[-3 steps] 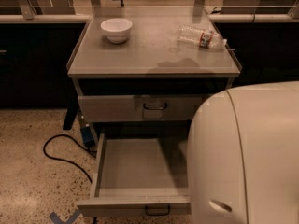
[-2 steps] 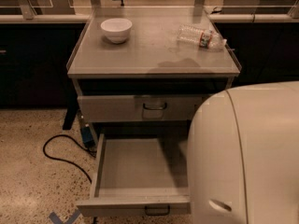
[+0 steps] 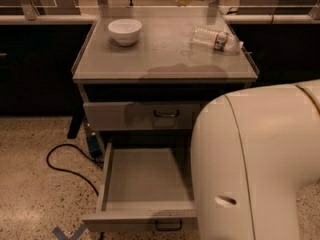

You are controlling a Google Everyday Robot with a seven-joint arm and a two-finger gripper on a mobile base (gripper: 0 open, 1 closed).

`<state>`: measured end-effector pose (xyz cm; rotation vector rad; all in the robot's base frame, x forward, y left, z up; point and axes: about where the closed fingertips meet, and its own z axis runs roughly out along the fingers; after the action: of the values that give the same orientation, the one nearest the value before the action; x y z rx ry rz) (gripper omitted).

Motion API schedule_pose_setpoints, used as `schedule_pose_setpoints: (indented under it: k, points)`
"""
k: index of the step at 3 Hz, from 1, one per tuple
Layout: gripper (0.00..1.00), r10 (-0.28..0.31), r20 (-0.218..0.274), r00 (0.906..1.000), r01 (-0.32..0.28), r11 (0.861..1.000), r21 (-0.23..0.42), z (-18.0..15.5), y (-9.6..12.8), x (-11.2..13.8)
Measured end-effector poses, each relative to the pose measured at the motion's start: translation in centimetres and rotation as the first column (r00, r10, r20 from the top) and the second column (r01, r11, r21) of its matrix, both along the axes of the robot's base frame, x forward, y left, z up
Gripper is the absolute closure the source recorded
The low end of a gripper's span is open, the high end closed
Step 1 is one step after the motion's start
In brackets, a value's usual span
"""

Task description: Place blue plastic bottle into middle drawer

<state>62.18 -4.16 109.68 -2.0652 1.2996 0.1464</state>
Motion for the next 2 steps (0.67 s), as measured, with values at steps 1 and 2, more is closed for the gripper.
schedule_pose_setpoints:
  k: [1, 2]
  points:
    - [1.00, 0.104, -0.056, 0.9930, -0.096, 0.987, 0.128, 0.65, 4.88, -0.96]
    - [1.00, 0.096, -0.036, 0.9948, -0.089, 0.982, 0.166, 1.31, 5.71, -0.26]
